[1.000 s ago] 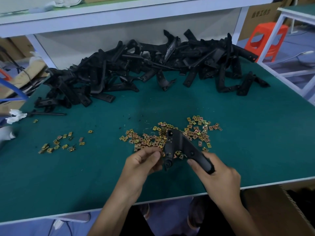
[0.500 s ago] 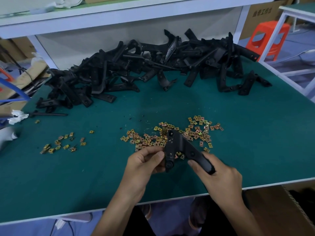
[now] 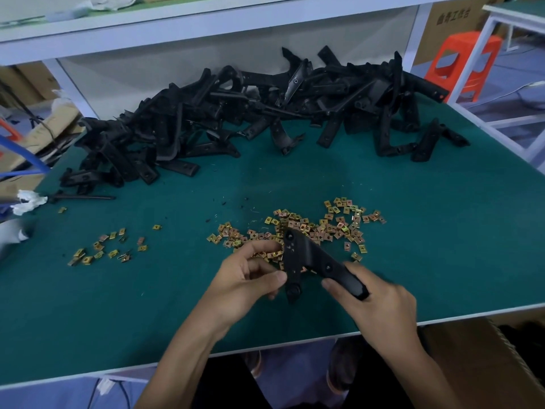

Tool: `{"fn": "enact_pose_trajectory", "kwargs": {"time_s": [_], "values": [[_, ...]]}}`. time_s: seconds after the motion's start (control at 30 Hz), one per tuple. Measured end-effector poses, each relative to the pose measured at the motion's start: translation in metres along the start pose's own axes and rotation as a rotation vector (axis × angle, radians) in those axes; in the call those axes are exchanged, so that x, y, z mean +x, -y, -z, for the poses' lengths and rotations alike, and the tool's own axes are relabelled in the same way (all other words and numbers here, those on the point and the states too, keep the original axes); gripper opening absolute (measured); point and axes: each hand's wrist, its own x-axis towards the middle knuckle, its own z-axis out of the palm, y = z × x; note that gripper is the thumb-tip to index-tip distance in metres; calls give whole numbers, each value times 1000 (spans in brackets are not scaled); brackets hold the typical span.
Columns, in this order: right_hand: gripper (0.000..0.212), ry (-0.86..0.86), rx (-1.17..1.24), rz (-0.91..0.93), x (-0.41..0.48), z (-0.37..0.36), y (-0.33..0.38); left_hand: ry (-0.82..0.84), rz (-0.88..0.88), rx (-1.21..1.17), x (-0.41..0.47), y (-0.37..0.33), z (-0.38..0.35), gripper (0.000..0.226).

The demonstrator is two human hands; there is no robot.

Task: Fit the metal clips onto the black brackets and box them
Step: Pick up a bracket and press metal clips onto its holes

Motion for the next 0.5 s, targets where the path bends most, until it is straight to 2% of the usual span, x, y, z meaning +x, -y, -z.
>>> {"fn": "enact_pose_trajectory", "kwargs": {"time_s": [0.23, 0.37, 0.43, 0.5], "values": [[44, 34, -12, 21, 1, 1, 0, 176, 68, 166, 13, -16, -2, 47], [53, 0, 51, -82, 3, 0, 2, 183, 61, 213, 25, -25, 1, 25], [55, -22, 91, -105, 3, 1, 4, 127, 31, 283, 38, -28, 6, 17], [54, -44, 106, -119, 2, 1, 5, -76, -66, 584, 61, -27, 13, 23]]}}
